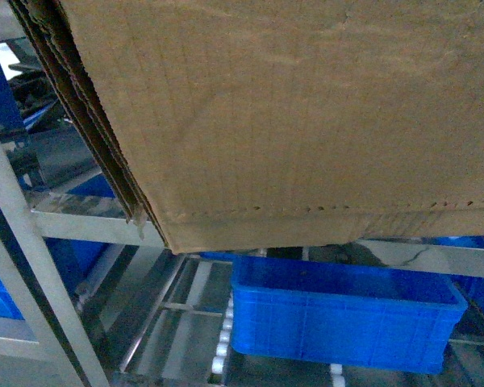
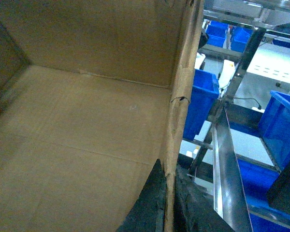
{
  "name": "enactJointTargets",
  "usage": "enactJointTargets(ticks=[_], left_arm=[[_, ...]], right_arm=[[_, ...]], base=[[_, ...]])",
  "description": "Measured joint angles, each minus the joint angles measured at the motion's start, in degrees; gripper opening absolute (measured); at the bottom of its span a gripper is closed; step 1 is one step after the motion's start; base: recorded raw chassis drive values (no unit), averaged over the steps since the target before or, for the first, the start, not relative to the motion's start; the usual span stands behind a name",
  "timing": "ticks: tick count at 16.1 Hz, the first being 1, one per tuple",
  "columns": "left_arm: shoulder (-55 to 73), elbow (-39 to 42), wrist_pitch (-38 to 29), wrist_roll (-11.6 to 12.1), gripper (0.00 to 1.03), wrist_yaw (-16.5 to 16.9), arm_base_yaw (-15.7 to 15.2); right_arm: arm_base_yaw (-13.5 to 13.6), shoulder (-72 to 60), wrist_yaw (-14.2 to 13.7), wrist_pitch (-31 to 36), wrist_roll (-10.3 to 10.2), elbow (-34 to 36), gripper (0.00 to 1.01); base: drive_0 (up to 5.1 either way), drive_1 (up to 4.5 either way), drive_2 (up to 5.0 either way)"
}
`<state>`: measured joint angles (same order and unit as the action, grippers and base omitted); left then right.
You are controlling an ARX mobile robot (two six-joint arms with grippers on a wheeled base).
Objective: Sort boxes to right shelf from conveyor
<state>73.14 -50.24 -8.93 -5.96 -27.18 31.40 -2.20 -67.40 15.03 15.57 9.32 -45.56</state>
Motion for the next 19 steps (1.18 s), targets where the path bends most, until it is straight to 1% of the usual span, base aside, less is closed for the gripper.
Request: enactJointTargets(ticks=[3, 4, 5, 6, 7, 8, 9, 10, 11, 12, 14, 15, 16, 18, 19], left_arm=[[0.0, 0.0, 0.0, 0.0, 0.02, 0.0, 0.0], [0.5, -0.7, 1.4, 0.0, 0.02, 0.9, -0.6], [3.0, -4.2, 4.4, 0.0, 0.02, 2.8, -2.0], [5.8, -7.5, 6.7, -0.1, 0.02, 4.8, -3.6], [8.6, -10.7, 9.1, 0.0, 0.02, 6.5, -5.2], [10.8, -12.9, 10.3, 0.0, 0.02, 7.1, -6.2], [12.7, -15.0, 11.1, 0.1, 0.02, 8.1, -7.0], [14.8, -17.4, 10.6, 0.7, 0.02, 8.8, -7.3], [16.7, -19.2, 11.2, 0.8, 0.02, 9.0, -7.6], [18.8, -21.4, 12.9, 0.0, 0.02, 10.3, -7.9], [22.5, -24.1, 14.4, -1.7, 0.02, 10.6, -7.9], [23.7, -24.1, 13.1, -1.6, 0.02, 9.4, -7.9], [24.0, -24.1, 13.0, -1.6, 0.05, 8.7, -7.9], [24.0, -24.1, 13.2, -1.5, 0.27, 8.5, -7.8], [24.0, -24.3, 12.6, -1.5, 0.39, 8.3, -7.7]], right_arm=[[0.0, 0.0, -0.1, 0.0, 0.0, 0.0, 0.02], [0.0, -0.8, -0.1, -0.6, -0.4, -0.6, 0.02], [0.4, -3.2, 0.0, -3.0, -1.6, -3.4, 0.02], [0.8, -5.9, 0.2, -3.9, -3.3, -6.0, 0.02], [1.5, -8.7, 0.0, -5.6, -5.5, -8.8, 0.02], [2.1, -10.7, -0.7, -5.3, -7.3, -10.2, 0.02], [2.6, -12.3, -1.4, -5.4, -8.7, -11.1, 0.02], [2.9, -14.0, -2.4, -4.2, -9.7, -11.5, 0.02], [3.1, -15.1, -3.2, -3.0, -9.9, -11.8, 0.02], [3.1, -16.8, -4.8, -1.6, -10.4, -12.3, 0.02], [3.3, -19.0, -6.2, -2.1, -11.3, -12.7, 0.02], [3.7, -19.7, -6.5, -2.0, -11.3, -12.7, 0.02], [3.7, -19.7, -6.5, -1.7, -11.3, -13.0, 0.09], [3.7, -19.5, -6.4, -1.0, -11.3, -14.1, 0.31], [3.7, -19.5, -6.4, -0.9, -11.3, -14.3, 0.43]], base=[[0.3, 4.07, -3.5], [0.3, 4.07, -3.5], [0.3, 4.07, -3.5], [0.3, 4.07, -3.5], [0.3, 4.07, -3.5], [0.3, 4.07, -3.5], [0.3, 4.07, -3.5], [0.3, 4.07, -3.5], [0.3, 4.07, -3.5], [0.3, 4.07, -3.5], [0.3, 4.07, -3.5], [0.3, 4.07, -3.5], [0.3, 4.07, -3.5], [0.3, 4.07, -3.5], [0.3, 4.07, -3.5]])
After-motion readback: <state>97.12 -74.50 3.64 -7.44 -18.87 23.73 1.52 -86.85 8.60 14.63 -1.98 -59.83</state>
